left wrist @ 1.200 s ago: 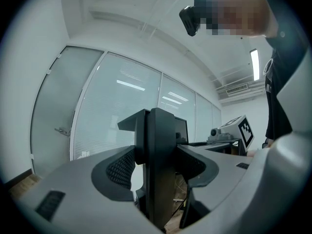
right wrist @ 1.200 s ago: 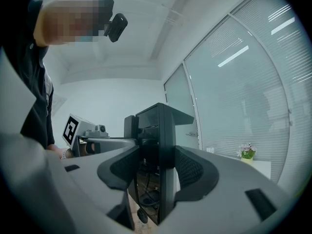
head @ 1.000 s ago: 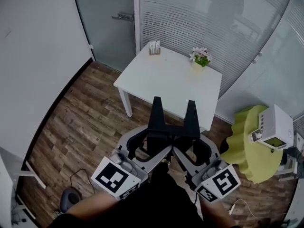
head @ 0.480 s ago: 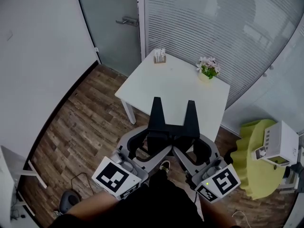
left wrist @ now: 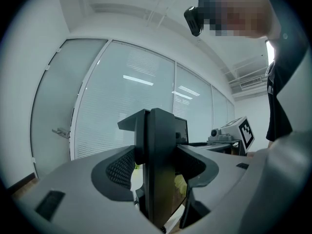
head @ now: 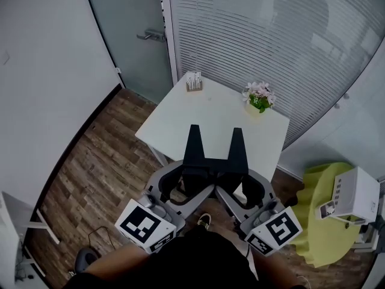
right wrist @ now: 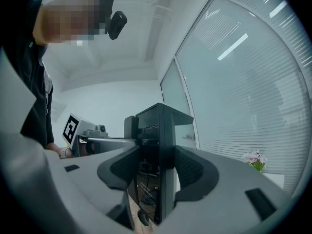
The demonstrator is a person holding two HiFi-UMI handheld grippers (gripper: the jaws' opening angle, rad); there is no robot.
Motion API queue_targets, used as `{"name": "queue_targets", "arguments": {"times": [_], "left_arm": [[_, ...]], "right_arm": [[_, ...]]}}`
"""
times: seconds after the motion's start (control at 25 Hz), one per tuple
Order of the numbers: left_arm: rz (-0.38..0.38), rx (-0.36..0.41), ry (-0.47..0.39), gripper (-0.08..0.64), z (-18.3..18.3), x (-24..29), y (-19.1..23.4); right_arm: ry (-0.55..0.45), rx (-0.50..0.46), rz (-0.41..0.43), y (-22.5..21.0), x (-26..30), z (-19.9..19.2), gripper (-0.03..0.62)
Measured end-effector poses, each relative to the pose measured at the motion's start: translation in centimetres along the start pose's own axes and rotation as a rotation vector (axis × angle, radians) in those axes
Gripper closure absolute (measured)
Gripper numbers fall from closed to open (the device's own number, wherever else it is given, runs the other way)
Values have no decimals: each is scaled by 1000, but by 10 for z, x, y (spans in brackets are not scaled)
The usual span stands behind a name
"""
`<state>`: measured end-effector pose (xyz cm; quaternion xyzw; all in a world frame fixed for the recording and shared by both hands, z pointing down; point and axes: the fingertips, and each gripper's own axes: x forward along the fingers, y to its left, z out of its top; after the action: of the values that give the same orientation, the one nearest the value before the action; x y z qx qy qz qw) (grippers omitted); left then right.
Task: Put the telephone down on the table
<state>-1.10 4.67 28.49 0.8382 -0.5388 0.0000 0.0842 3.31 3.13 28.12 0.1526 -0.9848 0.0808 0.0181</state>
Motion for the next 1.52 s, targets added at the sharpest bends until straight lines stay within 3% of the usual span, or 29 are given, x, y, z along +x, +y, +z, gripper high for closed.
{"name": "queue_targets", "arguments": {"times": [0.36,0.84,1.52], "left_arm": [[8,6,17,291,5,59,14],[-6,-5,38,291,5,104,49],[-178,-52,107,291,7,170,175]], "right_arm": [[-7,10,7,-60,6,7,354],[3,39,-7,-109,35,7,354],[42,110,-189,-183,148,2,353]]}}
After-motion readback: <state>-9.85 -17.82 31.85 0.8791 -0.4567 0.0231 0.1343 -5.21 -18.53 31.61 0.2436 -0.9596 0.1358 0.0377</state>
